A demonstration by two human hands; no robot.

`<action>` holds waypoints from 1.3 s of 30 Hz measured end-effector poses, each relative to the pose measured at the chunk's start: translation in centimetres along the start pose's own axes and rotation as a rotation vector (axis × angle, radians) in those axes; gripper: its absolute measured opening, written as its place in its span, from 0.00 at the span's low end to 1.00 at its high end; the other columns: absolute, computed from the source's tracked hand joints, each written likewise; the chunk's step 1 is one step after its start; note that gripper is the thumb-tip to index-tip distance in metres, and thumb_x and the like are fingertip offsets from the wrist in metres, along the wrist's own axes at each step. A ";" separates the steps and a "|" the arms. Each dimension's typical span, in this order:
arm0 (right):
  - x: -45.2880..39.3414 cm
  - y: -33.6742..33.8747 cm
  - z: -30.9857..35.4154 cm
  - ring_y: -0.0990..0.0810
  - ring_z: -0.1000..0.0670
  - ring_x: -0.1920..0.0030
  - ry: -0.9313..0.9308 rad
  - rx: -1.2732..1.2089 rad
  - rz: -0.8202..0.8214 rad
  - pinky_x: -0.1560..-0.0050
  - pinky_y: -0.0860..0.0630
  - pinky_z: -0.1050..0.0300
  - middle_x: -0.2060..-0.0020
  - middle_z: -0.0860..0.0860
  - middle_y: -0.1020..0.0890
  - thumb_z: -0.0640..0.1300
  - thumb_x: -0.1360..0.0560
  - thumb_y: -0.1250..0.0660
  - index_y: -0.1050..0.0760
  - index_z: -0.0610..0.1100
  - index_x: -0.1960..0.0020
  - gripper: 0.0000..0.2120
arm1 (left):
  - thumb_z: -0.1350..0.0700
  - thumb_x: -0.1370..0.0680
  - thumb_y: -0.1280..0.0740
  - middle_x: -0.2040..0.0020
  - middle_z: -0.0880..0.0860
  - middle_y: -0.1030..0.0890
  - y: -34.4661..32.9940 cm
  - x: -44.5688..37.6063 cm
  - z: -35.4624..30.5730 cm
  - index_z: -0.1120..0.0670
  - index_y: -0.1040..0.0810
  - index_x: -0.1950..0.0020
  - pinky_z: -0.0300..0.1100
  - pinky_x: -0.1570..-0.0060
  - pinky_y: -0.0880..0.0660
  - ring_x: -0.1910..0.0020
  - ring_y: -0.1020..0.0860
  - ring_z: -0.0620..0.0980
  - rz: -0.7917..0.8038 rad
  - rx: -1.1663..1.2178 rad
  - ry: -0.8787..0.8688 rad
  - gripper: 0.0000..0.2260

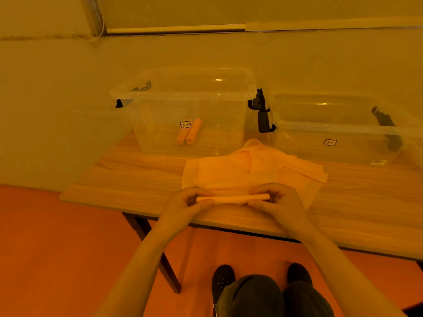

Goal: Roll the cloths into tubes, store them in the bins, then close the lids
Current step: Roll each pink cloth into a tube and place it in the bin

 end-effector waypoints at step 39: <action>-4.4 6.1 7.1 0.18 0.55 0.53 -0.023 0.008 -0.179 0.61 0.24 0.70 0.55 0.54 0.17 0.36 0.28 0.29 0.20 0.47 0.51 0.08 | 0.64 0.25 0.31 0.61 0.36 0.19 -2.2 -7.0 -11.5 0.57 0.19 0.49 0.29 0.59 0.23 0.58 0.20 0.34 -0.046 0.059 -0.060 0.06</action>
Point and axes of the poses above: each hand's wrist, its own x-axis away from the middle knuckle, its own y-axis out of the back of the hand, z = x × y, the point moved 5 cm from there along -x, towards the middle knuckle
